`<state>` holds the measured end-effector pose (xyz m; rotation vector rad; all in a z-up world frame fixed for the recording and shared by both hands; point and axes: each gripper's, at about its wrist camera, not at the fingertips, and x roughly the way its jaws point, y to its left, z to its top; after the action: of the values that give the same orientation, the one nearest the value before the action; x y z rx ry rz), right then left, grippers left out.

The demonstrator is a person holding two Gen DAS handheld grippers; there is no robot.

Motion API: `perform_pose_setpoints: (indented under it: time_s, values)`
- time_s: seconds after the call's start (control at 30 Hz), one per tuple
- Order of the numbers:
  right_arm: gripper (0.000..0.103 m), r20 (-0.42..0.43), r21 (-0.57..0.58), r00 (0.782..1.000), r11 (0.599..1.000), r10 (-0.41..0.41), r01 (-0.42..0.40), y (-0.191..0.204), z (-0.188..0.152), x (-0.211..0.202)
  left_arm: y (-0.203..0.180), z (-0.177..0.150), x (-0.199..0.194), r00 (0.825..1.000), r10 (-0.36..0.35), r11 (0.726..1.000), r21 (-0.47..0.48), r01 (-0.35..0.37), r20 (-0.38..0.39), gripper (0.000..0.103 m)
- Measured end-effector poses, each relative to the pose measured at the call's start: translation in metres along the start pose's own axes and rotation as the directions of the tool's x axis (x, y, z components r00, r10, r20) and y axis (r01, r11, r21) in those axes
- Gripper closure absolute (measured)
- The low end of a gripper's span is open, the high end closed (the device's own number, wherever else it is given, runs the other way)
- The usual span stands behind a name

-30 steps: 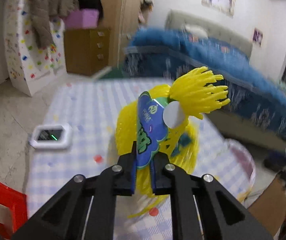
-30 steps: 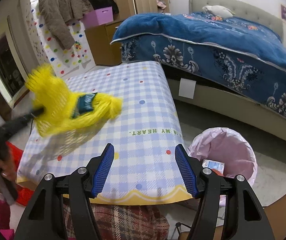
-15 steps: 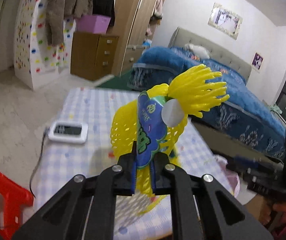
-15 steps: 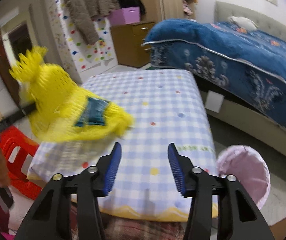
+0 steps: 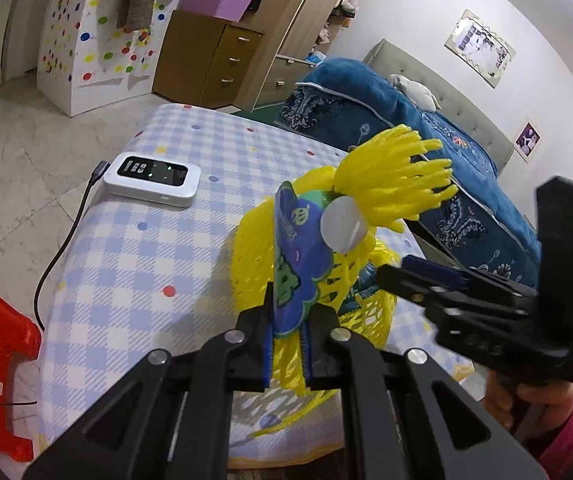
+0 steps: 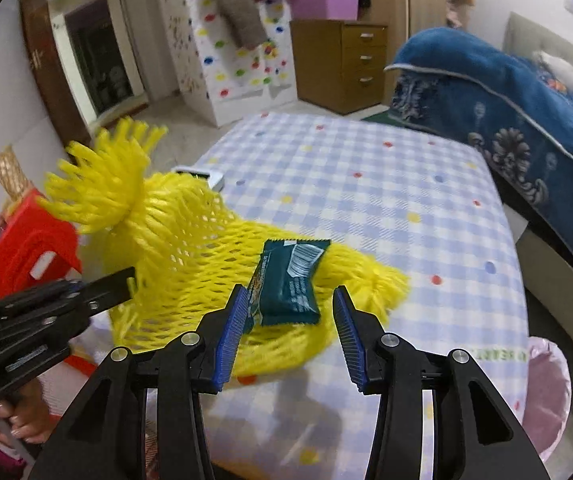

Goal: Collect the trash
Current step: 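Grasp the yellow foam mesh with the left gripper while the right gripper grasps the dark wrapper, then carry the mesh and dark wrapper to the wastebasket and release both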

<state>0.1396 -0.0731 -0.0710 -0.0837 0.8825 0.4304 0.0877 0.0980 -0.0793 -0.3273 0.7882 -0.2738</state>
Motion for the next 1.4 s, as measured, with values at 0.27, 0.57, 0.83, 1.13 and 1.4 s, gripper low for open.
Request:
perform_pose_setpoints:
  time_s: [0.27,0.57,0.83,1.13,1.4]
  values:
    - [0.058,-0.081,-0.009,0.997,1.0,-0.008,0.007,-0.002,-0.009,0.032,0.005,-0.002,0.007,1.0,0.014,1.0,0.011,-0.014,-0.011,0.095]
    - [0.06,-0.085,0.011,0.995,0.998,0.057,-0.056,-0.009,-0.017,0.035,0.003,-0.003,0.011,0.998,0.052,0.998,0.039,-0.051,-0.022,0.095]
    - [0.07,-0.062,-0.054,0.998,0.998,0.02,-0.023,0.005,-0.023,0.032,-0.002,-0.002,0.012,0.996,0.085,0.995,0.063,-0.084,-0.025,0.095]
    - [0.072,0.075,0.011,0.997,1.0,0.001,-0.002,-0.015,-0.008,-0.048,-0.038,0.016,-0.012,0.999,0.03,0.991,0.128,-0.035,0.042,0.096]
    - [0.071,0.151,0.145,0.981,0.984,-0.126,0.104,-0.074,-0.03,-0.109,-0.1,0.027,-0.011,0.997,-0.044,0.972,0.233,0.026,0.071,0.096]
